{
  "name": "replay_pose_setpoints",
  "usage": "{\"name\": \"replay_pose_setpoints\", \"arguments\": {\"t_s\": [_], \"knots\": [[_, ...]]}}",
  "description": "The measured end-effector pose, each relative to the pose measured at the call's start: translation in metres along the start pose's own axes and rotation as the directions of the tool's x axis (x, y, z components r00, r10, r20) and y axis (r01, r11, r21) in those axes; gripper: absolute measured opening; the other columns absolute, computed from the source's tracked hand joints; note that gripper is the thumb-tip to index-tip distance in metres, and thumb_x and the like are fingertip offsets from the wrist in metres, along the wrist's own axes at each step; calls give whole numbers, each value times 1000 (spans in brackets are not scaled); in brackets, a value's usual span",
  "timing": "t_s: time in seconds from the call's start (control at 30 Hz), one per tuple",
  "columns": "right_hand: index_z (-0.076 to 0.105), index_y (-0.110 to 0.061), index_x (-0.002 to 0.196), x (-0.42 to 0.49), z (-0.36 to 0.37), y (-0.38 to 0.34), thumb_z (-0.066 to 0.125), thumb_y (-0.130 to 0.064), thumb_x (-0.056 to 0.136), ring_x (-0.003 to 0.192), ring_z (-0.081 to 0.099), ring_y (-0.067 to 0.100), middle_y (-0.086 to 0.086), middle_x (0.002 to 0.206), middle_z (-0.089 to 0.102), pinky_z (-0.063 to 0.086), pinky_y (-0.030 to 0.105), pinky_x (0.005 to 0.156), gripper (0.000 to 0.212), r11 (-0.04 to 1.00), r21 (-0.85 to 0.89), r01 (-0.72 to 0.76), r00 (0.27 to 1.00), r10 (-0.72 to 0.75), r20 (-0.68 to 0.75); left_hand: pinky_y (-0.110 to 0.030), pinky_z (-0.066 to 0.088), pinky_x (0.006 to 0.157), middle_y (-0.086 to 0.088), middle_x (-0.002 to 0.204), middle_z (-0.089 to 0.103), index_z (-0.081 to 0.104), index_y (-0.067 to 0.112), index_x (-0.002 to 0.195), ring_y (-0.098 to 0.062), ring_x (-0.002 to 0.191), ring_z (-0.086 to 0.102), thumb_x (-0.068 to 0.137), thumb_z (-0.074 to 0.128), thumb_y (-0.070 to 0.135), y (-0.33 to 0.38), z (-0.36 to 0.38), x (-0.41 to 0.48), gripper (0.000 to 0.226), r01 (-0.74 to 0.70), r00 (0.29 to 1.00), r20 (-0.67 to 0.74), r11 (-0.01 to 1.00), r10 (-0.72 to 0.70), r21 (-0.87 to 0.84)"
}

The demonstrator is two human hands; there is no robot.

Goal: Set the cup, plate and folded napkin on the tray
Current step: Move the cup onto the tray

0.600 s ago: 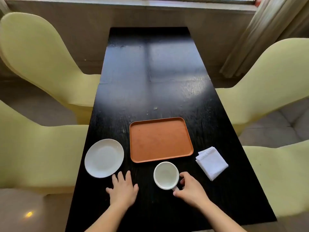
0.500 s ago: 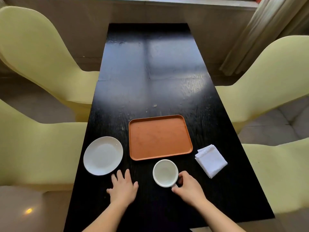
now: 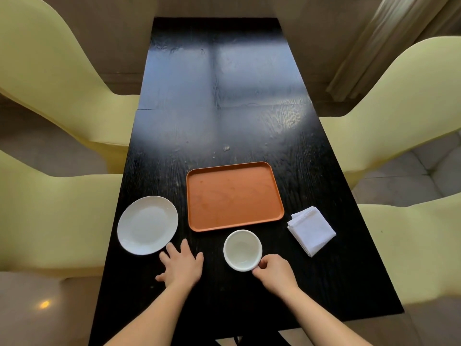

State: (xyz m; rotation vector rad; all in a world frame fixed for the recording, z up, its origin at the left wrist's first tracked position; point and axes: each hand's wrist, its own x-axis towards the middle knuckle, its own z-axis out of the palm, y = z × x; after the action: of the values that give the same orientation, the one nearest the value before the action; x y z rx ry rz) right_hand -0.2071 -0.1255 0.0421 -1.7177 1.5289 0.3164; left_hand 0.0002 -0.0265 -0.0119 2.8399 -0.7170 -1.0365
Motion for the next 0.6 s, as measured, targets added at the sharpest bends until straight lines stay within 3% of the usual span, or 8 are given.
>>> {"name": "replay_pose_setpoints", "arguments": {"t_s": [0.2, 0.33, 0.6], "knots": [[60, -13, 69, 1, 3, 4, 66, -26, 85, 67, 58, 15, -1, 71, 62, 44, 31, 60, 21, 999, 28, 40, 999, -39, -14, -73, 35, 98, -12, 150, 14, 24, 28, 147, -38, 137, 14, 91, 50, 55, 5, 4, 0, 67, 18, 1000, -16, 1000, -17, 18], [67, -9, 75, -2, 3, 10, 66, -27, 87, 73, 65, 16, 0, 78, 68, 55, 37, 68, 22, 994, 79, 73, 995, -67, -72, -75, 33, 99, -14, 152, 11, 19, 26, 149, -41, 138, 12, 90, 51, 57, 5, 8, -1, 74, 3, 1000, -21, 999, -2, 53], [69, -22, 74, -10, -15, 20, 73, -35, 89, 73, 64, 9, -6, 79, 68, 47, 19, 61, 20, 962, 199, 187, 966, -143, -218, -75, 32, 102, -16, 156, 8, 13, 25, 152, -43, 142, 9, 88, 56, 58, 6, 9, -1, 83, 6, 1000, -8, 997, -5, 79]]}}
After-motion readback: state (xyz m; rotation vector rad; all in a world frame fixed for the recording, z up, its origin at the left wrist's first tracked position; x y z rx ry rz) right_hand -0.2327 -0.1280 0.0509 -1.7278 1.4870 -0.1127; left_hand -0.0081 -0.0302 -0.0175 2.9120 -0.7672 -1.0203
